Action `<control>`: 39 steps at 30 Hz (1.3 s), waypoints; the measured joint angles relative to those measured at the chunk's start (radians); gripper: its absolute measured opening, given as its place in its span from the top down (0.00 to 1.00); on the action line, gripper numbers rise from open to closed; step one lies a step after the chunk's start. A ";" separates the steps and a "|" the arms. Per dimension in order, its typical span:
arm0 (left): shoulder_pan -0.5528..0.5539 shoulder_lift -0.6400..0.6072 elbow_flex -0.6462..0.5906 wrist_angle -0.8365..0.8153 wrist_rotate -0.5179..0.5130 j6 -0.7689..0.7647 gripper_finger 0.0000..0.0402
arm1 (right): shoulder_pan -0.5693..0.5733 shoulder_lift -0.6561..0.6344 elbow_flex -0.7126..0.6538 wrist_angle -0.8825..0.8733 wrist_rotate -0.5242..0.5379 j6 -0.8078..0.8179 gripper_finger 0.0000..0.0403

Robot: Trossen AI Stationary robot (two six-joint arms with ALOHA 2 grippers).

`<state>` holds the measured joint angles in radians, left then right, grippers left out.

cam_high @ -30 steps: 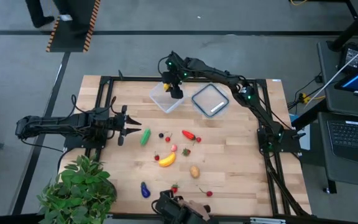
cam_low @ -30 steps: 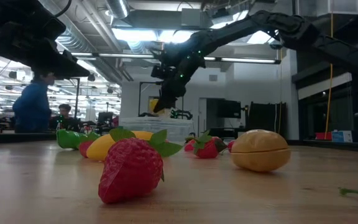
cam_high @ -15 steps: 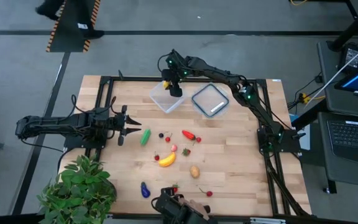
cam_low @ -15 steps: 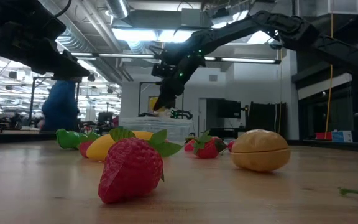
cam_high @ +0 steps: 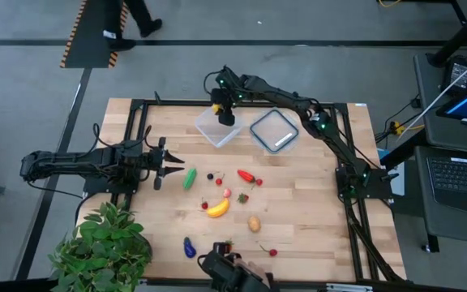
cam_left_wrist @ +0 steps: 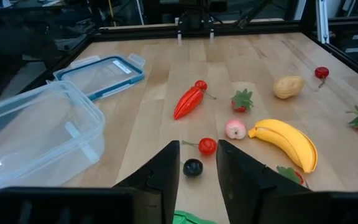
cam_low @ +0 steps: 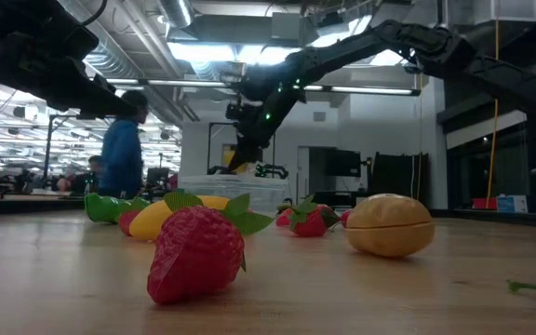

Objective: Pick and placing Produce into tupperware
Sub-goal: Put the lemon into the transparent container, then put the pea pod into the transparent container

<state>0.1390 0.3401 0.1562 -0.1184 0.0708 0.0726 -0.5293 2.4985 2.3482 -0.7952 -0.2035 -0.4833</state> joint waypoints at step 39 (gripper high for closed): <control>0.000 0.000 0.000 0.000 -0.003 -0.042 0.72 | -0.004 0.035 0.003 -0.062 -0.113 0.112 0.38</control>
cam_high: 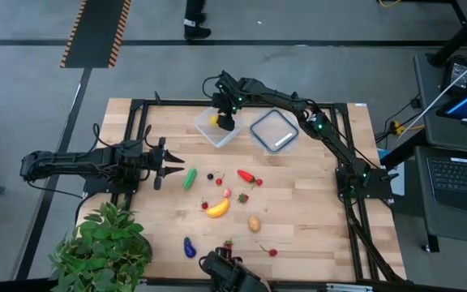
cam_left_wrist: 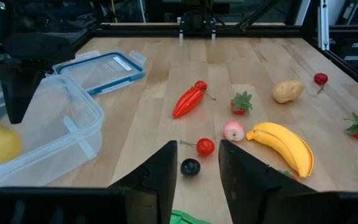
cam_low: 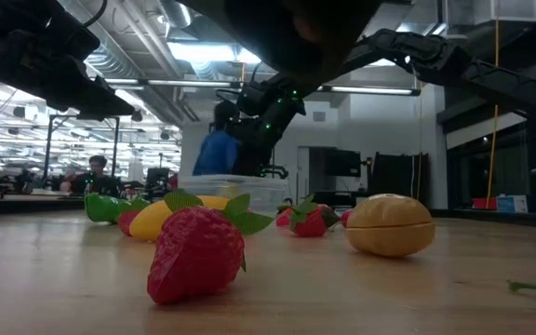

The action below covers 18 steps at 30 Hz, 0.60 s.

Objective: Pick and placing Produce into tupperware
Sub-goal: Put the pea pod into the transparent container

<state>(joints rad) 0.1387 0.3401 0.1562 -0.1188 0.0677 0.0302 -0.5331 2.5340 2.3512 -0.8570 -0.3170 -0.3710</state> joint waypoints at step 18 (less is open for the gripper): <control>0.000 0.000 0.000 0.000 0.000 0.006 0.75 | 0.006 -0.118 0.004 -0.102 0.007 0.027 0.68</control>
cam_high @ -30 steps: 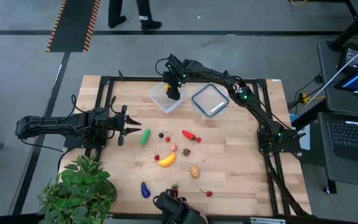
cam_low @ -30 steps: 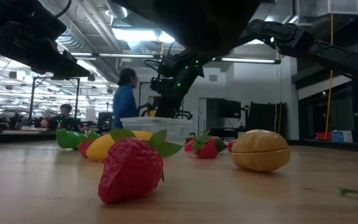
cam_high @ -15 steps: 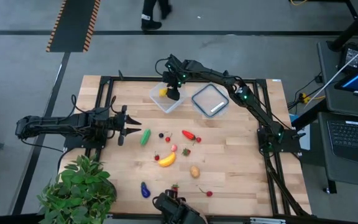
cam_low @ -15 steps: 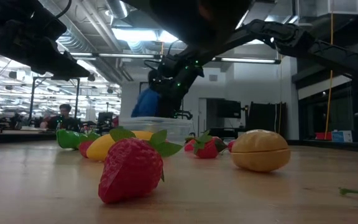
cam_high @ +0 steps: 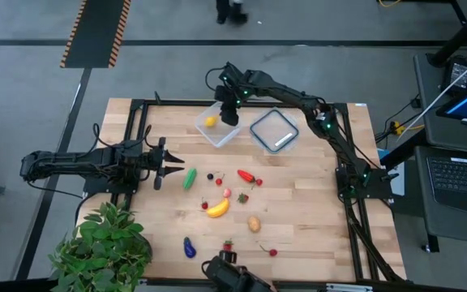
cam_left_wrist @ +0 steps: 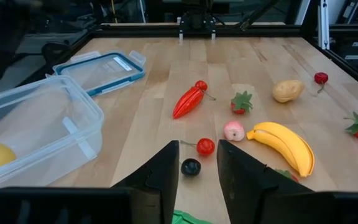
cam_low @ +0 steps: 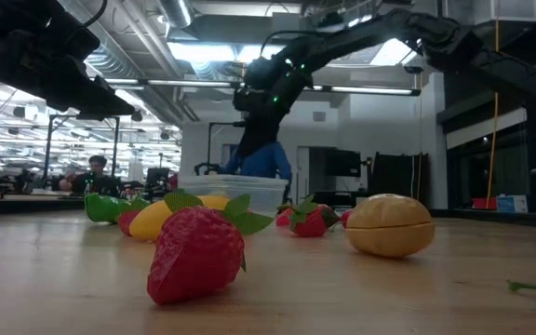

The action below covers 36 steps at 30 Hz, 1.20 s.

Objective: Pick and placing Produce into tupperware
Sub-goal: Put the pea pod into the transparent container

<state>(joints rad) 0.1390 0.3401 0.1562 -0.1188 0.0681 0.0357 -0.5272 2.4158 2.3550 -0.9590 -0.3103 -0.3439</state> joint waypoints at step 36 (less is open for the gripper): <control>-0.002 0.000 0.000 -0.007 0.001 -0.060 0.91 | 0.135 -0.196 -0.008 -0.323 0.004 0.083 0.99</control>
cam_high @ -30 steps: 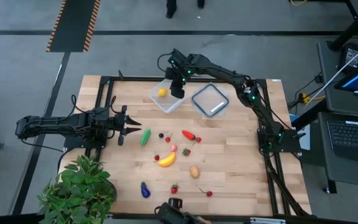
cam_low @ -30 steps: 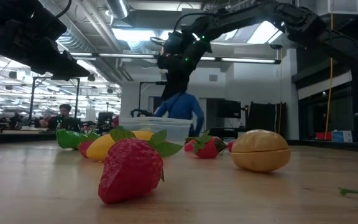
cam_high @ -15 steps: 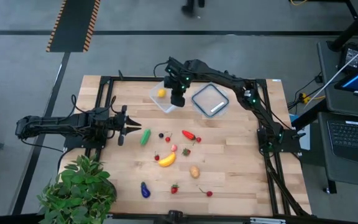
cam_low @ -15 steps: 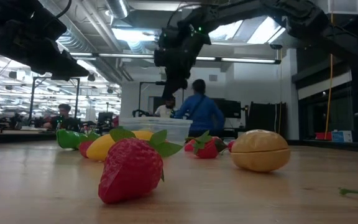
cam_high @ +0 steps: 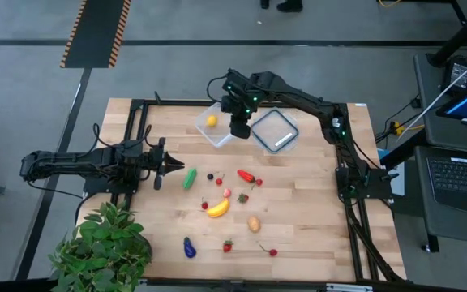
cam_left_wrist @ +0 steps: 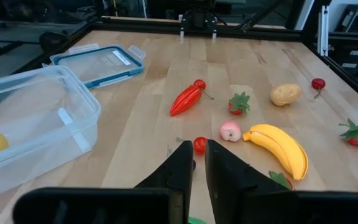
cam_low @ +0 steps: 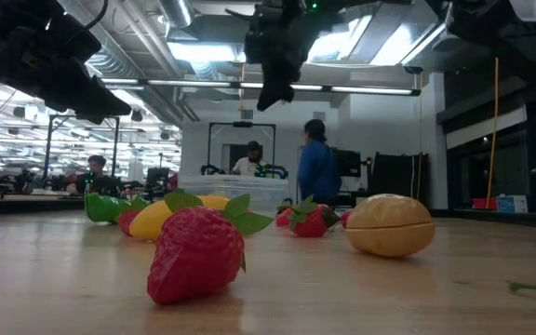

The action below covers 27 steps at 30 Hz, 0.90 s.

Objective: Pick and placing Produce into tupperware
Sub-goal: Put the pea pod into the transparent container

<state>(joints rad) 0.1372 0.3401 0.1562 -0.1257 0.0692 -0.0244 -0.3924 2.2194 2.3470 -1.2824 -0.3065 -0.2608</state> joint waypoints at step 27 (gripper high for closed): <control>-0.129 0.000 0.000 -0.024 -0.003 -0.071 0.98 | 0.148 -0.348 -0.709 0.666 0.017 0.138 0.97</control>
<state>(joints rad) 0.0083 0.3401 0.1563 -0.1502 0.0661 -0.0958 -0.2447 1.8717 1.6375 -0.6168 -0.2896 -0.1226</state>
